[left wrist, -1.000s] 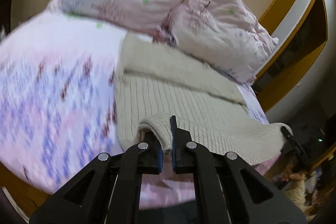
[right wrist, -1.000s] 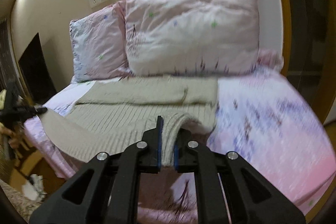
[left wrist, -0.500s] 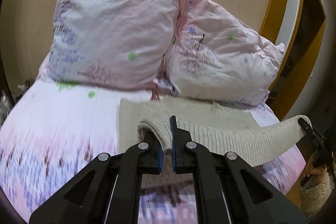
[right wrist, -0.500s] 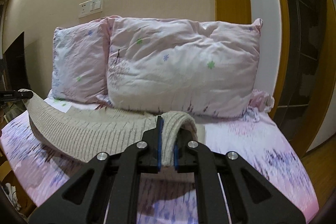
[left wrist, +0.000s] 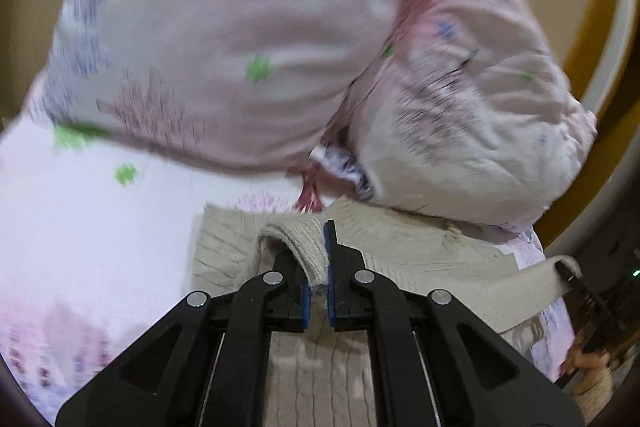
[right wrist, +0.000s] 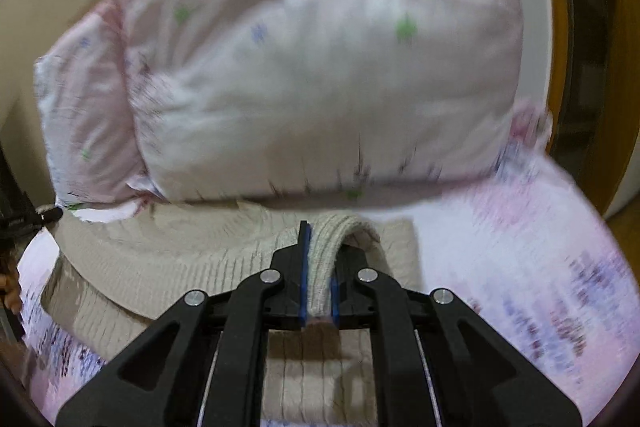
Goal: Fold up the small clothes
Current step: 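Lift the hem with both grippers and fold it toward the collar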
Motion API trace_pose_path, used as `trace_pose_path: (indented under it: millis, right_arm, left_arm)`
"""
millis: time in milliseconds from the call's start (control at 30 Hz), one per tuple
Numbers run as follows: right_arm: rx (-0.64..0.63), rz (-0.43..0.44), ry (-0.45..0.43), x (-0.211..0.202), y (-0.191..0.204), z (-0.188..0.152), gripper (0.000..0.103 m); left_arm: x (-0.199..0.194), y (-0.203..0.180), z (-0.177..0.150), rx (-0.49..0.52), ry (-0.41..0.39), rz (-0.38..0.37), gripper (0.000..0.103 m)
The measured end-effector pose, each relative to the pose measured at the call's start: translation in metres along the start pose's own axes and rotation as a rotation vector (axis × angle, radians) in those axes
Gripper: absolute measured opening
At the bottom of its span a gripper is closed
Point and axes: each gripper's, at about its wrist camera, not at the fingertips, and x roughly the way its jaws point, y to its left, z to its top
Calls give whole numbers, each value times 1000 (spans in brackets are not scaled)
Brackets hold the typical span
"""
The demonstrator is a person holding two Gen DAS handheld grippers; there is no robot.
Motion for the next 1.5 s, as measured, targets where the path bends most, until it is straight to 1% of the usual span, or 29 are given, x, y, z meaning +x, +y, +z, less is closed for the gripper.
trace_pose_path:
  millis: [100, 267, 333, 367, 433, 467, 500, 533, 567, 600, 667, 733, 800, 867, 933, 1033, 1200, 1300, 1367, 1400, 1433, 1467, 1500]
  right_arm:
    - [66, 4, 68, 29, -9, -3, 8]
    - [174, 20, 143, 61, -26, -2, 8]
    - [211, 22, 167, 70, -30, -1, 12]
    - [238, 29, 182, 75, -32, 0, 16]
    - [267, 52, 197, 81, -34, 4, 38]
    - [283, 63, 196, 83, -34, 6, 43]
    - [286, 64, 188, 82, -33, 10, 52]
    - [282, 64, 176, 81, -32, 12, 56]
    - [277, 66, 164, 79, -31, 15, 56]
    - [274, 73, 145, 74, -31, 18, 57]
    - [274, 81, 123, 64, -33, 19, 57]
    - [269, 76, 105, 50, -39, 16, 57]
    - [259, 66, 101, 38, -46, 10, 56]
    - [247, 57, 103, 29, -54, 2, 51]
    - [233, 52, 119, 22, -59, -8, 44]
    - [230, 65, 152, 15, -67, -24, 42]
    - [201, 71, 188, 13, -68, -37, 38]
    - [177, 57, 214, 19, -66, -42, 37]
    - [166, 46, 228, 23, -66, -46, 33]
    - [161, 44, 226, 23, -66, -47, 29]
    - [150, 41, 224, 22, -65, -48, 22]
    - [140, 37, 222, 21, -64, -48, 18]
    - [131, 45, 225, 21, -63, -48, 11]
  left_arm:
    - [20, 10, -4, -41, 34, 0, 5]
    - [39, 23, -2, -106, 76, -25, 5]
    - [45, 25, 0, -124, 93, -31, 5]
    - [49, 27, 1, -143, 106, -41, 5]
    - [53, 28, 2, -157, 119, -47, 5]
    - [54, 28, 3, -165, 125, -45, 5]
    - [55, 28, 4, -169, 127, -47, 6]
    - [55, 27, 4, -174, 134, -52, 8]
    - [55, 27, 5, -176, 137, -55, 14]
    - [53, 27, 6, -177, 136, -61, 18]
    - [45, 25, 7, -168, 115, -59, 42]
    - [33, 22, 8, -140, 82, -35, 52]
    - [20, 21, 7, -101, 62, -23, 52]
    - [7, 22, 2, -71, 61, 2, 52]
    - [2, 24, -4, -56, 77, 21, 52]
    - [-3, 28, -17, -32, 112, 43, 52]
    - [-12, 32, -40, -2, 144, 81, 51]
    - [-12, 32, -48, 3, 164, 78, 50]
    - [-11, 29, -54, 17, 179, 81, 46]
    - [-11, 29, -57, 22, 184, 78, 44]
    - [-10, 28, -59, 27, 189, 76, 41]
    - [-10, 26, -61, 36, 193, 81, 39]
    - [-9, 25, -62, 42, 196, 83, 38]
